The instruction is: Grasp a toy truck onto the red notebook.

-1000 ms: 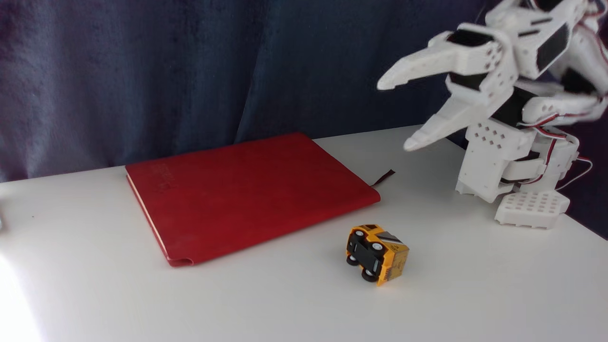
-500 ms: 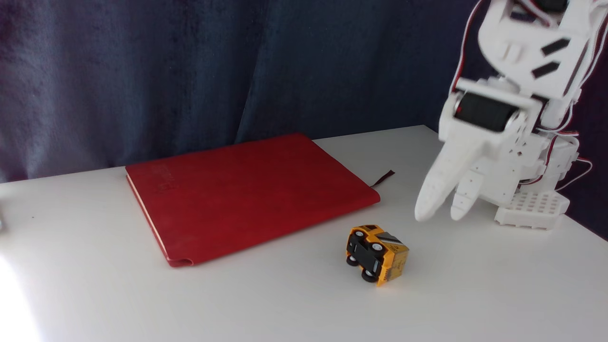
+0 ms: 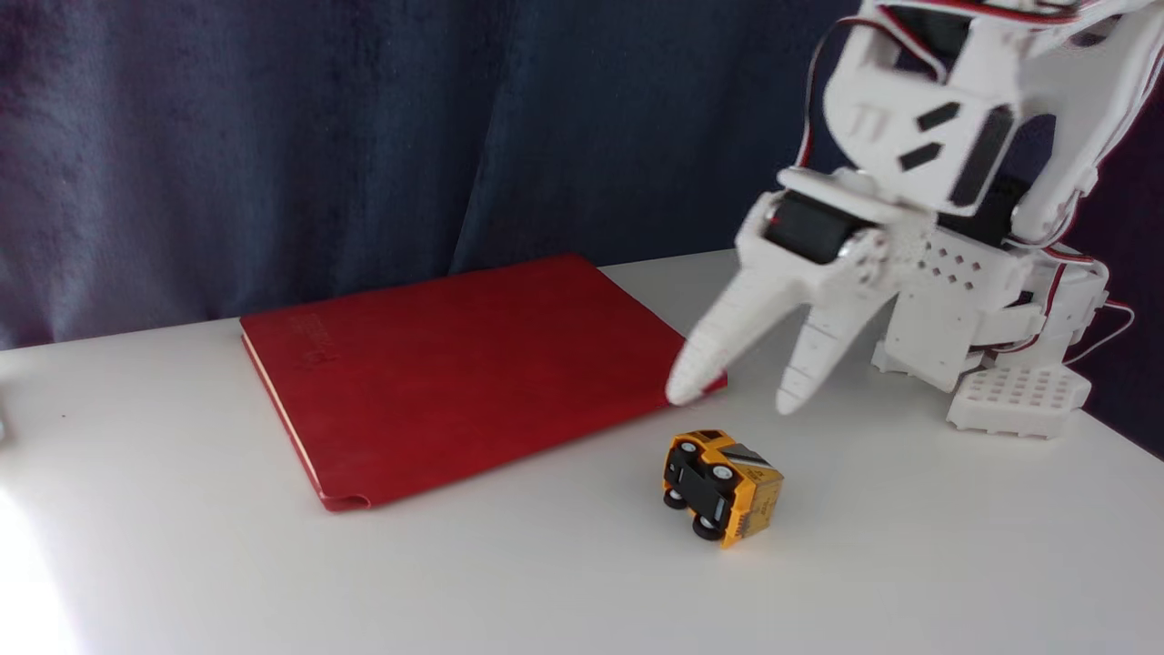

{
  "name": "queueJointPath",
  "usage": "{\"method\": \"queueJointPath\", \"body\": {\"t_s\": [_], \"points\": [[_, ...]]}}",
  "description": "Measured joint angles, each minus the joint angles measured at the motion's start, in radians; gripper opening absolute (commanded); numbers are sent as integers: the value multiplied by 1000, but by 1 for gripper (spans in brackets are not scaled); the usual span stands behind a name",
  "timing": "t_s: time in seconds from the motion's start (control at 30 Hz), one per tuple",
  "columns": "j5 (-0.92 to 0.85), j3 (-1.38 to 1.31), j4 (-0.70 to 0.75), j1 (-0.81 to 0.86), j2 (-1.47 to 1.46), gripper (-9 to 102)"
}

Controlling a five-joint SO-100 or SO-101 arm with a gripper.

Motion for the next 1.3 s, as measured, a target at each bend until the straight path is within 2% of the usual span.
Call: {"method": "queueJointPath", "body": {"t_s": [0.37, 0.5, 0.97, 1.3], "points": [[29, 21, -81, 43, -144, 36], [26, 29, -87, 14, -169, 32], [25, -26, -75, -107, -334, 32], [-74, -118, -52, -147, -417, 33]]}}
